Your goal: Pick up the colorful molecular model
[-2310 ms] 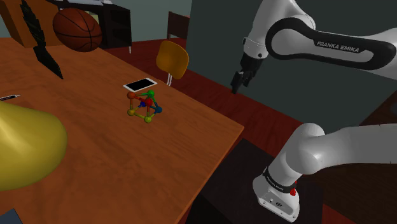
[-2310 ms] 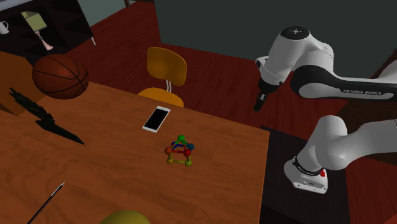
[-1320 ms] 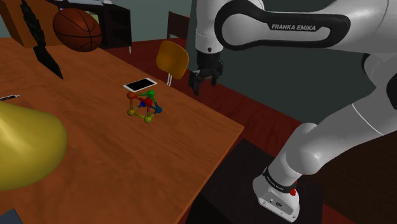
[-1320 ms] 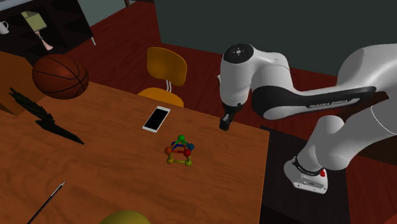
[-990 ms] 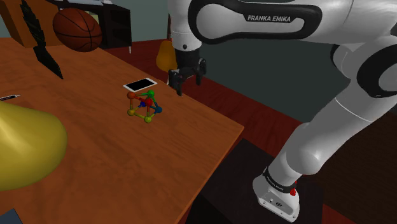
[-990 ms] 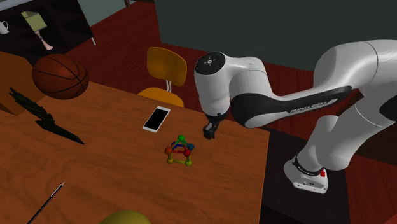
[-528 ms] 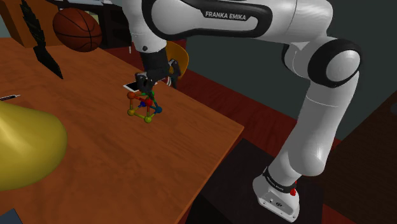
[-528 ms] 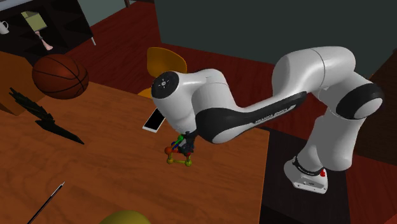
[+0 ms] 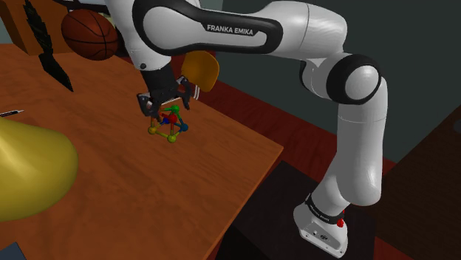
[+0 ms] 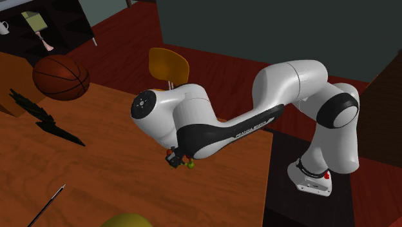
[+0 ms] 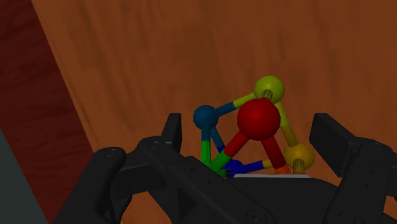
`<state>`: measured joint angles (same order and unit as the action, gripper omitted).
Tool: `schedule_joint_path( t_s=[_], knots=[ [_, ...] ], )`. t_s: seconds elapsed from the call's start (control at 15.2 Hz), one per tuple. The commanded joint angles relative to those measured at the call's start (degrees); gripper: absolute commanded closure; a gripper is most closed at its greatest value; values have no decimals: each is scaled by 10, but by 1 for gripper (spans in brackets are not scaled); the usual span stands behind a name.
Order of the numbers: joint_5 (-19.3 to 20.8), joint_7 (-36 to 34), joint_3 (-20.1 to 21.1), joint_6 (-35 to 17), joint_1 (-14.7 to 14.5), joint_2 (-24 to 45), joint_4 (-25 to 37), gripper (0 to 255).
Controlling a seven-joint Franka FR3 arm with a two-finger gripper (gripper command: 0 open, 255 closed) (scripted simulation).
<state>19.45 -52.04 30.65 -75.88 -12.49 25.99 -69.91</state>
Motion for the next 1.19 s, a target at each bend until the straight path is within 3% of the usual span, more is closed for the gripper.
schedule_joint_path(
  t_s=[0.0, 0.2, 0.26, 0.86, 1.12],
  knots=[
    [-1, -3, 0, -18, 3, -1, -19, 0],
    [-2, -5, 0, -31, 7, -3, -35, 0],
    [-1, -6, 0, -30, 5, 0, -31, 255],
    [-2, -5, 0, -31, 7, -3, -35, 255],
    [1, 0, 0, 3, -2, 3, 6, 255]
  ],
)
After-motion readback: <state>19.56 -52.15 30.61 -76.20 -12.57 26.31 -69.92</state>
